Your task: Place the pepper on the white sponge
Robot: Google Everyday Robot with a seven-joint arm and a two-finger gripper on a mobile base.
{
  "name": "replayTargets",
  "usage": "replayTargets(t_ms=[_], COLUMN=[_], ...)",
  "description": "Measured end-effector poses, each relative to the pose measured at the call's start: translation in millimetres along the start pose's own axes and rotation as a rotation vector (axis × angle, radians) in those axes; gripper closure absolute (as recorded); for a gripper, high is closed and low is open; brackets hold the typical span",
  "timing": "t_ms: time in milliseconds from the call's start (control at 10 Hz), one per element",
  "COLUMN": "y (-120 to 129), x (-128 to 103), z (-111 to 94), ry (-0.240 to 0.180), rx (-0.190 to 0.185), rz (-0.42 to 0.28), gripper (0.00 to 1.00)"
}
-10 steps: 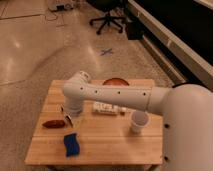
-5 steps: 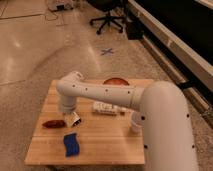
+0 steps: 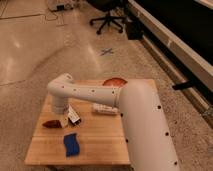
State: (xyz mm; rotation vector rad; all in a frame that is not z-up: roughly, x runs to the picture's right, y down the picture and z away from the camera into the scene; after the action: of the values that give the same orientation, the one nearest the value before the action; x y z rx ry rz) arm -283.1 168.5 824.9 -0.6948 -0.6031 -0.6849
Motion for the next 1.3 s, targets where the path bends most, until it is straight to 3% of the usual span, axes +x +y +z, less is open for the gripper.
replayTargets(t_ms=[400, 800, 1300], y=[-10, -12, -7], x=[-21, -16, -3], z=[24, 37, 31], ry=[-0.014, 0.010, 0.066], rx=[-0.034, -0.061, -0.053], rz=[-0.036, -0.040, -0.026], gripper=[0.35, 0.37, 0.82])
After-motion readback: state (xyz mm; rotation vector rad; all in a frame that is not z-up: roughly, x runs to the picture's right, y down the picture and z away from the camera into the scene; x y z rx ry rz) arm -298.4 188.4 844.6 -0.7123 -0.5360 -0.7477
